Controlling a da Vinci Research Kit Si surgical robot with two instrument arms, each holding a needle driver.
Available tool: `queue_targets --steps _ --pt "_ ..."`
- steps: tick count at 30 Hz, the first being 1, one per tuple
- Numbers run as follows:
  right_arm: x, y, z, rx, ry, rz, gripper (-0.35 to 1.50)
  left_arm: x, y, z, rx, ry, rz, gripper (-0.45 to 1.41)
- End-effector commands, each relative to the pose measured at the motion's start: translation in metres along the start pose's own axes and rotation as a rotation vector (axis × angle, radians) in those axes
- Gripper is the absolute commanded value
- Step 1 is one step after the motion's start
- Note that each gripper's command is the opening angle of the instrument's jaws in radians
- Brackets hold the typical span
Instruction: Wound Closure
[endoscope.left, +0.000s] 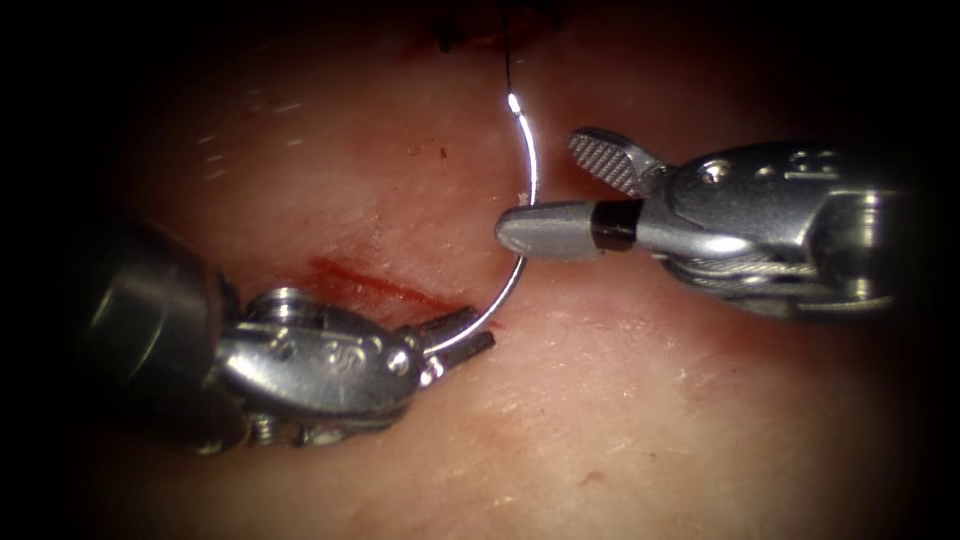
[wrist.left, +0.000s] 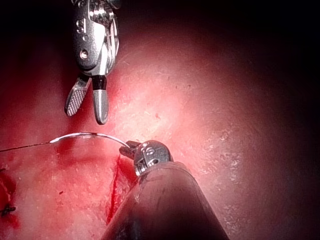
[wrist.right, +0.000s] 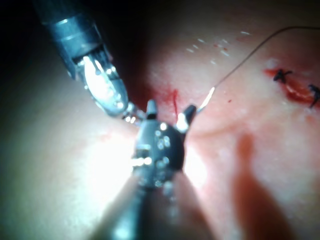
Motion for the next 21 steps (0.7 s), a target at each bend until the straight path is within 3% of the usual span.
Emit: queue_targets --steps 1,6,13,21 --pt "-0.0004 -0.0018 0.0008 -0.006 -0.012 0.008 0.83 -0.0002 0.0019 0.0001 -0.005 -0.002 0.001 -0.28" --pt "-0.0002 -0.0029 0.0019 -0.051 -0.024 0.023 0.81 -0.0001 0.002 0.0001 0.009 -0.007 0.009 -0.28" --pt "-0.0003 -0.0032 0.0018 -0.229 -0.101 -0.023 0.81 -0.0002 0.002 0.0002 0.047 -0.017 0.018 -0.27" --pt "-0.0009 -0.0029 0.0025 -0.277 -0.134 -0.039 0.83 -0.0002 0.002 0.0001 0.06 -0.025 0.024 -0.23"
